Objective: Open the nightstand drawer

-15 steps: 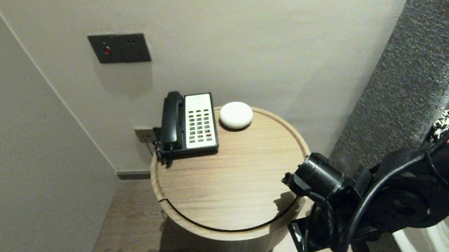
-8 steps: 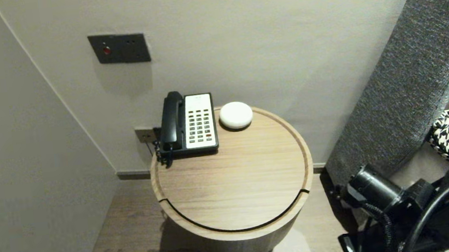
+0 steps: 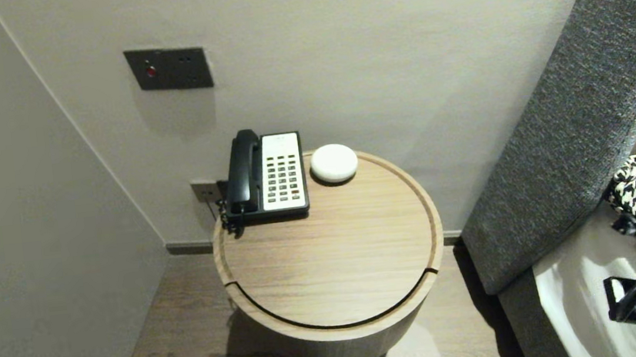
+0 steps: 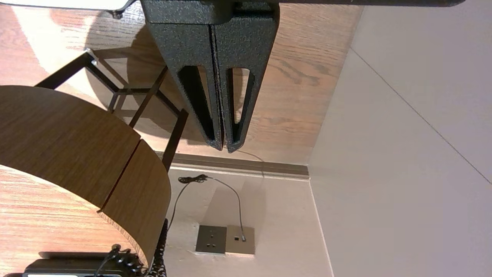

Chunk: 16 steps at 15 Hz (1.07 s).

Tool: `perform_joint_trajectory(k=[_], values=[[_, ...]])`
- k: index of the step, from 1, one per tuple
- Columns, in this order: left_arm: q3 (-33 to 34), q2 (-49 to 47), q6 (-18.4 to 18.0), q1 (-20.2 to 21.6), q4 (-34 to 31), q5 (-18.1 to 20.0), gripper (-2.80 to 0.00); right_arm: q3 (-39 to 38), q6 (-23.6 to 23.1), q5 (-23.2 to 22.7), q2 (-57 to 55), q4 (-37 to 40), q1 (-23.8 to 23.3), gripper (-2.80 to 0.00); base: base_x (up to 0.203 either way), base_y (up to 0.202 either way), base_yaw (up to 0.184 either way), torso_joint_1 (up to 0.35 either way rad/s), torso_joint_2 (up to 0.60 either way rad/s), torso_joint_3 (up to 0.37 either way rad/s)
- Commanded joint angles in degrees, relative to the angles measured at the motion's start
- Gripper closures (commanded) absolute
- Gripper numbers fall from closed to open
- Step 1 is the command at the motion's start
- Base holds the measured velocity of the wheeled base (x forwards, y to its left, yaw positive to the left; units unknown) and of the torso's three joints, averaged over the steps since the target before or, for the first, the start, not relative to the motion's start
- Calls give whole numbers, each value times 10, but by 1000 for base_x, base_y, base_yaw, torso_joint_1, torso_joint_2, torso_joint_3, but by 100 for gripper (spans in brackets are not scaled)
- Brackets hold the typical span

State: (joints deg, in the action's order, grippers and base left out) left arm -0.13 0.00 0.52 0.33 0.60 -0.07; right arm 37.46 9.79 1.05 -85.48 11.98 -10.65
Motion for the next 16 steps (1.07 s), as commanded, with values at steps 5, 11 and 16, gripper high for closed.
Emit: perform_joint_trajectory(k=[5,11,16], values=[[0,0,0,0,0,0,0,109,-60,-27,189,23,-87,0,0,0,0,0,0,0],[1,0,0,0,0,0,0,89,-66,-93,379,25,-80,0,0,0,0,0,0,0],[0,0,0,0,0,0,0,-69,-90,-105,495,16,-18,0,0,0,0,0,0,0]])
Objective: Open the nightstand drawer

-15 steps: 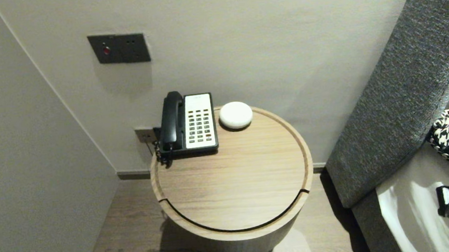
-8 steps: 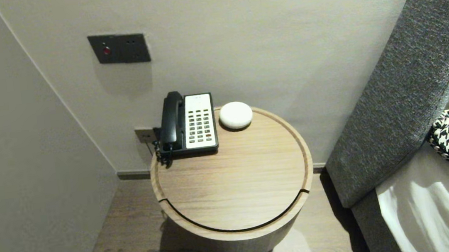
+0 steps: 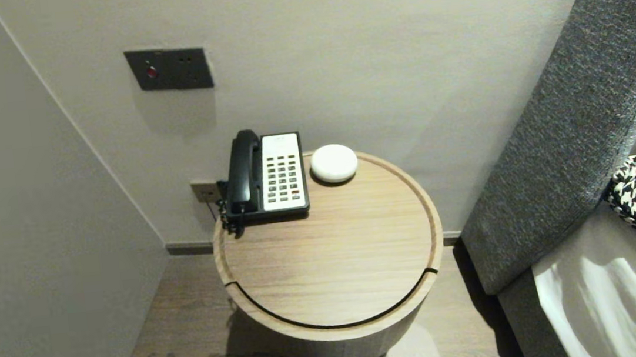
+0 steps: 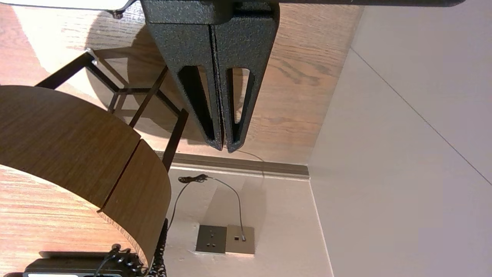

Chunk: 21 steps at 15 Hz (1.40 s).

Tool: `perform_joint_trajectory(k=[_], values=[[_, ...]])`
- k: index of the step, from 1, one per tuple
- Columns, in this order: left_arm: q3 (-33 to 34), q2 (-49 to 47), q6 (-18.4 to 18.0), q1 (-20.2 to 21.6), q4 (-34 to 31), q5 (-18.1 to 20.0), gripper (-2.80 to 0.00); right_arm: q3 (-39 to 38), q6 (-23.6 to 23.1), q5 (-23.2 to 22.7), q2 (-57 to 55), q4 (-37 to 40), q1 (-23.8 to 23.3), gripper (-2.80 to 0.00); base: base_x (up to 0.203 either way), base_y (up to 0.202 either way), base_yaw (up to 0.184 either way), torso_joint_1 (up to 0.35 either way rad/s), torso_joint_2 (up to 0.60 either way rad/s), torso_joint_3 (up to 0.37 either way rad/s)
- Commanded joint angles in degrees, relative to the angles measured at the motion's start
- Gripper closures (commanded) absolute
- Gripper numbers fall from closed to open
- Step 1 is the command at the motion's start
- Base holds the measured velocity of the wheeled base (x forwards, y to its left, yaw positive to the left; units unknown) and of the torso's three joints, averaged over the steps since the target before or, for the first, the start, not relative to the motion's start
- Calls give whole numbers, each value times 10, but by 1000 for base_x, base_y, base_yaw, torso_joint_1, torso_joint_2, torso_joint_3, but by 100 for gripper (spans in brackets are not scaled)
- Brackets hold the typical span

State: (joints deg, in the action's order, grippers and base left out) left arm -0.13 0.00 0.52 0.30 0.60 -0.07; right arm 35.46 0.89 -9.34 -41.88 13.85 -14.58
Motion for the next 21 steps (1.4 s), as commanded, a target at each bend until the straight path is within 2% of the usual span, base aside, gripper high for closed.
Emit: perform_joint_trajectory(k=[1,3,6,9,18,20,21], values=[[0,0,0,0,0,0,0,-90,-2,0,85,-9,33,0,0,0,0,0,0,0],[0,0,0,0,0,0,0,-156,-11,3,137,-27,43,0,0,0,0,0,0,0],[1,0,0,0,0,0,0,-247,-62,7,215,-43,49,0,0,0,0,0,0,0],[0,0,0,0,0,0,0,-310,-72,7,239,-86,54,0,0,0,0,0,0,0],[0,0,0,0,0,0,0,-349,-50,17,265,-190,54,0,0,0,0,0,0,0],[0,0,0,0,0,0,0,-345,-51,-7,264,-183,59,0,0,0,0,0,0,0],[0,0,0,0,0,0,0,-343,-50,-35,263,-181,64,0,0,0,0,0,0,0]])
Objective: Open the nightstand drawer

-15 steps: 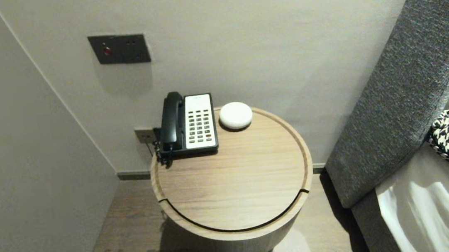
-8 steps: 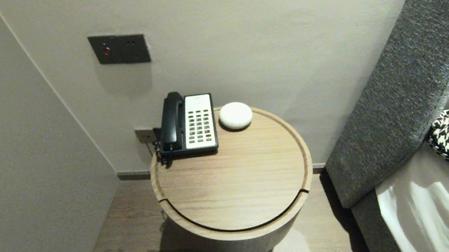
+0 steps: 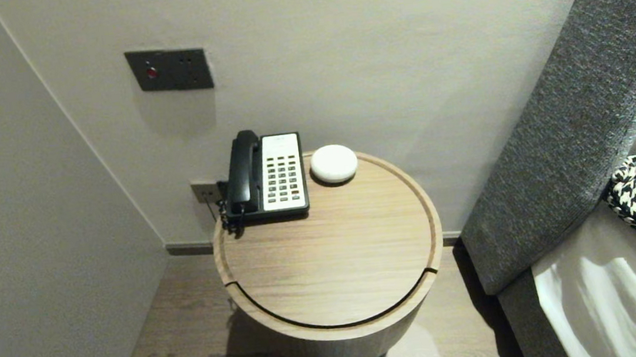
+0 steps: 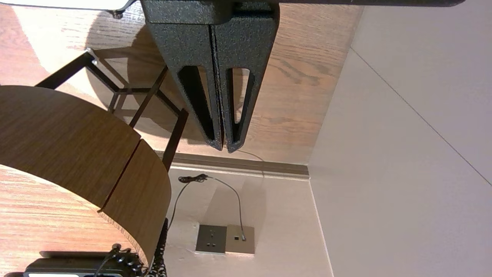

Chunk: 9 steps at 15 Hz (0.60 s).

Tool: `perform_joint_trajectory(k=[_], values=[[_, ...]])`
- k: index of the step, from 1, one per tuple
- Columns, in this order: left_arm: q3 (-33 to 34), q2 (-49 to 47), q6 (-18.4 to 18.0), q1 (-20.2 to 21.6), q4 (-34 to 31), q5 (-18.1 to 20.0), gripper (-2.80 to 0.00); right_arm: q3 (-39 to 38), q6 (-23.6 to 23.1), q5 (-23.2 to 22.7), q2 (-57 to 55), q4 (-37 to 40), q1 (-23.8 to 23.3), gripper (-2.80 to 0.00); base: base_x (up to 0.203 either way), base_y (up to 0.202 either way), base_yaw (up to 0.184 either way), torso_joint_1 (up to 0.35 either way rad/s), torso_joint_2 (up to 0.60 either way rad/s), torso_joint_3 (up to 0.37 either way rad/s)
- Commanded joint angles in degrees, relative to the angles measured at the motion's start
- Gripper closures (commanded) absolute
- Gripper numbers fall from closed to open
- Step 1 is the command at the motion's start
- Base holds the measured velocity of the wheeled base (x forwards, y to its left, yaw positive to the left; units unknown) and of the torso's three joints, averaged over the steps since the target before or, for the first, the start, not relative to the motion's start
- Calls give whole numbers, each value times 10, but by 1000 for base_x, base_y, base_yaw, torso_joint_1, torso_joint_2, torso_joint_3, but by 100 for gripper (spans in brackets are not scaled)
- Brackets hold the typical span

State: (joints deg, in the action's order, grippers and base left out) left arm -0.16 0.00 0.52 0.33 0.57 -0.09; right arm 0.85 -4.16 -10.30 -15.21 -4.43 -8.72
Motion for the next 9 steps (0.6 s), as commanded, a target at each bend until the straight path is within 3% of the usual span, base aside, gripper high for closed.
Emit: perform_joint_trajectory(k=[1,5,9], values=[[0,0,0,0,0,0,0,6,2,-40,-4,17,6,0,0,0,0,0,0,0],[0,0,0,0,0,0,0,4,-1,25,-3,19,4,0,0,0,0,0,0,0],[0,0,0,0,0,0,0,6,-14,21,-3,23,28,0,0,0,0,0,0,0]])
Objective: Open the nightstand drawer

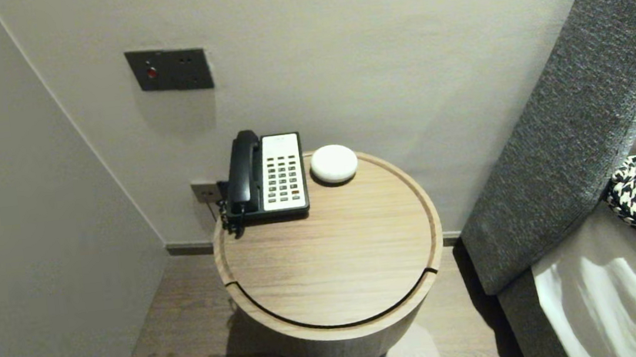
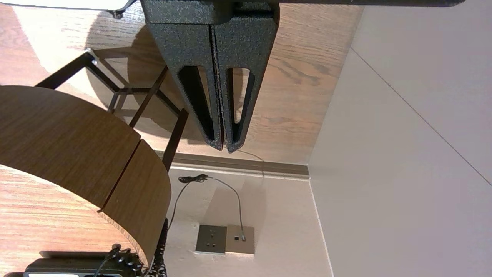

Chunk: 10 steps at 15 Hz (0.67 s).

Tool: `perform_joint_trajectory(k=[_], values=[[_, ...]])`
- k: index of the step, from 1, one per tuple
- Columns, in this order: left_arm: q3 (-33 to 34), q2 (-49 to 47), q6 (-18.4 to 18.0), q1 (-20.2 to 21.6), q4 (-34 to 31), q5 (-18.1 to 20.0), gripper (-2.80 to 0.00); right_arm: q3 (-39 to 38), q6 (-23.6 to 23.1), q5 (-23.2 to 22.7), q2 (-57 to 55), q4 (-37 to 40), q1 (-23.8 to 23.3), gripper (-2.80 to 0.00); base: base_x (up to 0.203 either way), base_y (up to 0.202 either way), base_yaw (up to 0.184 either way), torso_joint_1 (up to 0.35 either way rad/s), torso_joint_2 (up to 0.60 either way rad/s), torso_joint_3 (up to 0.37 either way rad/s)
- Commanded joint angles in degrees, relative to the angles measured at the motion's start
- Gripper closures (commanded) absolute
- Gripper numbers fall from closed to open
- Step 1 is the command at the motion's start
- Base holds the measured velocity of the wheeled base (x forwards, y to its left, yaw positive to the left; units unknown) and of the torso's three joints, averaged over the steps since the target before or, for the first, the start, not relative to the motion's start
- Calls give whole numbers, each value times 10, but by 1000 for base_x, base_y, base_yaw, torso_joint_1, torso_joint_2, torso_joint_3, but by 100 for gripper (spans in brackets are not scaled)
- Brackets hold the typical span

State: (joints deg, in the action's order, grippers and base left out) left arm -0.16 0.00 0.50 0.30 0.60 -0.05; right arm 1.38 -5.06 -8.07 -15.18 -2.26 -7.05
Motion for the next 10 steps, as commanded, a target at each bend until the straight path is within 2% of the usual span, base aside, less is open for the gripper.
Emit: perform_joint_trajectory(k=[1,4,6,10], values=[[0,0,0,0,0,0,0,0,-10,-1,-2,-1,12,0,0,0,0,0,0,0],[0,0,0,0,0,0,0,0,-14,-3,-2,-2,12,0,0,0,0,0,0,0],[0,0,0,0,0,0,0,3,-13,-44,-2,0,13,0,0,0,0,0,0,0],[0,0,0,0,0,0,0,1,-7,-37,-2,-3,13,0,0,0,0,0,0,0]])
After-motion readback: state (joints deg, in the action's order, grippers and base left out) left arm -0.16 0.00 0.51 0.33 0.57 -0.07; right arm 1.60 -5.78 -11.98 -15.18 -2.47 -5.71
